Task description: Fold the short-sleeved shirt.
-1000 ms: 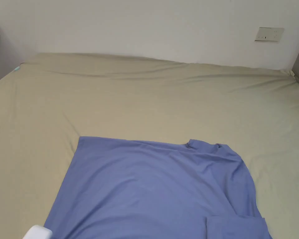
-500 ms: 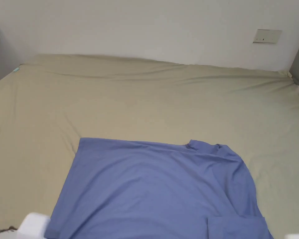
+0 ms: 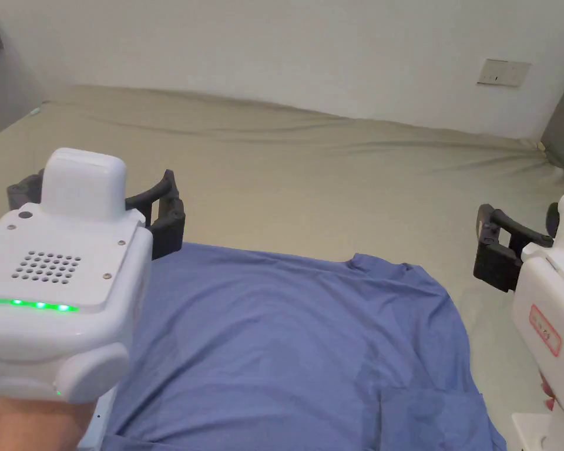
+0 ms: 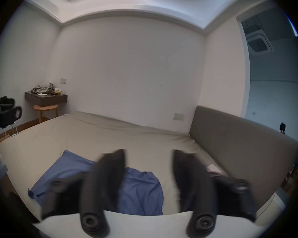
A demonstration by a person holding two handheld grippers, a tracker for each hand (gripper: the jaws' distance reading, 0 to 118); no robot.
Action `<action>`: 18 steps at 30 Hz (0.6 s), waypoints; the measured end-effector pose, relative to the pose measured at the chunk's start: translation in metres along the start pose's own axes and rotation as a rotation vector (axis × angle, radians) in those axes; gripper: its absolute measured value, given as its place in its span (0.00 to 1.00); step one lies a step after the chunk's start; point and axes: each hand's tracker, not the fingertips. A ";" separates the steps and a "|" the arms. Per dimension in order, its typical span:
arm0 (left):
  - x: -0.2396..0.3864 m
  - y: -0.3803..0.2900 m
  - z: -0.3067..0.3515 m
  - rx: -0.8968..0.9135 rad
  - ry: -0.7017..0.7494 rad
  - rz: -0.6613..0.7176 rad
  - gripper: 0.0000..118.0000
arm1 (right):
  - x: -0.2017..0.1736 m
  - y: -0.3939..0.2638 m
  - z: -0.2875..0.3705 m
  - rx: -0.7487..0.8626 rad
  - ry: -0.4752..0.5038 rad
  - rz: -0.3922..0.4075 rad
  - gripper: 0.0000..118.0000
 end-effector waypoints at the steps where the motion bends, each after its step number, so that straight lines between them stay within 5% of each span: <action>1: 0.005 0.001 0.002 0.001 -0.002 0.002 0.31 | -0.006 0.001 0.002 0.009 -0.003 0.013 0.17; 5: 0.022 0.001 0.009 0.008 -0.030 0.021 0.00 | -0.027 -0.005 0.006 0.026 0.000 0.091 0.02; 18: 0.008 -0.016 -0.008 -0.122 -0.103 -0.008 0.00 | -0.029 -0.026 -0.011 -0.039 0.031 0.089 0.02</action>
